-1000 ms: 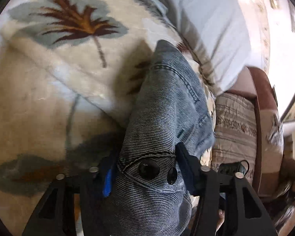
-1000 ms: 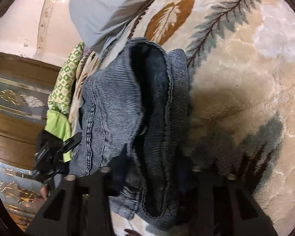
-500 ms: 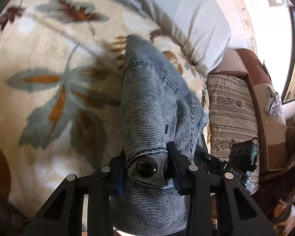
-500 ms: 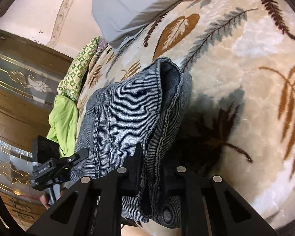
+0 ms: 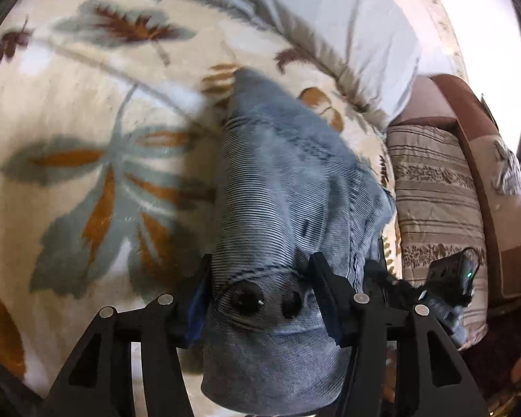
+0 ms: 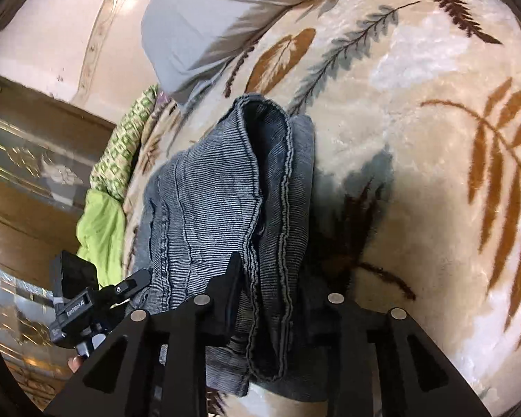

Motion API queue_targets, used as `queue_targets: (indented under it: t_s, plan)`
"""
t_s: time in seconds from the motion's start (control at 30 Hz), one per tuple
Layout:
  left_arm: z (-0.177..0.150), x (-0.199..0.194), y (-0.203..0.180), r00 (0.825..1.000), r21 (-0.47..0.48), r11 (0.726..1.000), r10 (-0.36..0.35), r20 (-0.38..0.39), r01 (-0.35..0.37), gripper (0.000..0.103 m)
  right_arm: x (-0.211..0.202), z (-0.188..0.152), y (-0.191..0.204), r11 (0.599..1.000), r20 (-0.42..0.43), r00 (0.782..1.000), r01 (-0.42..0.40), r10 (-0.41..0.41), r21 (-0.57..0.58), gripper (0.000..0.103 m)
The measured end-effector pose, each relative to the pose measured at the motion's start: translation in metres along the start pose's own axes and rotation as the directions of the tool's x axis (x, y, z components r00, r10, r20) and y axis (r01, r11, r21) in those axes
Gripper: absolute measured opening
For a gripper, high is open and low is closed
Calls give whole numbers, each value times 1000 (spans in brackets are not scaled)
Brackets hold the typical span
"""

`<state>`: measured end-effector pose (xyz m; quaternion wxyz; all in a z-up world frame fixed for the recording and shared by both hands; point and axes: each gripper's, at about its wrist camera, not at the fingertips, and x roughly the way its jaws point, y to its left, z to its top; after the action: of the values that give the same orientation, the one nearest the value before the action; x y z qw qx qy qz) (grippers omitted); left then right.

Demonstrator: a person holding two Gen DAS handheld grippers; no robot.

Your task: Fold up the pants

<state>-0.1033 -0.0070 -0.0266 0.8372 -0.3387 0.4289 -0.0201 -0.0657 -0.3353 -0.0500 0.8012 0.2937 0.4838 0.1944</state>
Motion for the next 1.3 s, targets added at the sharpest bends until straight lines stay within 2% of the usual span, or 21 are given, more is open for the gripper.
queue_targets:
  t_s: [0.07, 0.17, 0.27, 0.37, 0.47, 0.53, 0.6, 0.67, 0.77, 0.9, 0.97, 1.0, 1.03, 1.07, 1.1, 1.13, 1.2, 1.3]
  plan:
    - [-4, -5, -7, 1000, 19, 999, 31, 1, -31, 56, -17, 1, 9, 1000, 46, 999, 17, -16, -18, 57]
    - [-21, -28, -14, 998, 51, 997, 64, 26, -65, 59, -49, -11, 22, 999, 119, 993, 20, -15, -43, 58]
    - [-42, -57, -18, 998, 47, 999, 23, 57, -25, 66, -72, -37, 25, 998, 160, 987, -7, 17, -57, 58]
    - [-67, -69, -6, 999, -2, 1000, 14, 52, -14, 66, -69, -61, 14, 999, 138, 990, -18, 23, -37, 57]
    - [-71, -71, 1, 999, -16, 1000, 8, 50, -7, 66, -55, -62, 15, 999, 91, 996, -15, 19, -40, 51]
    - [-69, -69, 2, 998, -16, 999, 32, 59, -31, 66, -50, -61, 16, 999, 84, 996, -33, 37, -39, 49]
    - [-70, -61, 5, 999, -31, 999, 38, 31, -37, 66, -45, -62, 17, 998, 61, 997, -45, 48, -45, 44]
    - [-68, -52, 4, 998, -23, 998, 56, 20, -55, 66, -43, -64, 15, 998, 42, 999, -32, 34, -47, 34]
    - [-63, -41, 0, 997, -22, 997, 81, 14, -80, 69, -42, -65, 7, 998, 28, 998, -64, 64, -9, 34]
    - [-59, -32, 4, 998, -51, 996, 68, -7, -68, 69, -32, -63, 2, 998, 8, 999, -50, 50, 24, 37]
    - [-59, -28, -3, 995, -20, 995, 100, 6, -100, 68, -31, -61, 5, 999, 13, 999, -43, 42, 5, 35]
    - [-59, -27, -9, 990, 15, 990, 137, 20, -137, 67, -29, -60, 8, 999, 9, 999, -49, 49, -8, 32]
    - [-60, -25, -15, 986, 44, 986, 162, 32, -163, 65, -27, -61, 12, 999, 4, 1000, -31, 31, -28, 22]
    - [-62, -24, -21, 983, 78, 980, 180, 43, -183, 57, -24, -61, 16, 999, 2, 1000, -4, 4, -45, 15]
    - [-64, -24, -29, 980, 120, 973, 191, 56, -197, 52, -23, -63, 20, 998, 2, 1000, 28, -28, -62, 15]
    - [-66, -24, -38, 972, 157, 960, 221, 79, -232, 51, -25, -64, 21, 997, 11, 999, 38, -37, -69, 12]
    - [-70, -25, -47, 967, 193, 949, 236, 95, -250, 49, -37, -66, 30, 995, 55, 998, 34, -29, -95, 11]
    - [-71, -27, -50, 969, 212, 947, 223, 109, -241, 49, -66, -68, 44, 991, 130, 991, -25, 42, -133, 10]
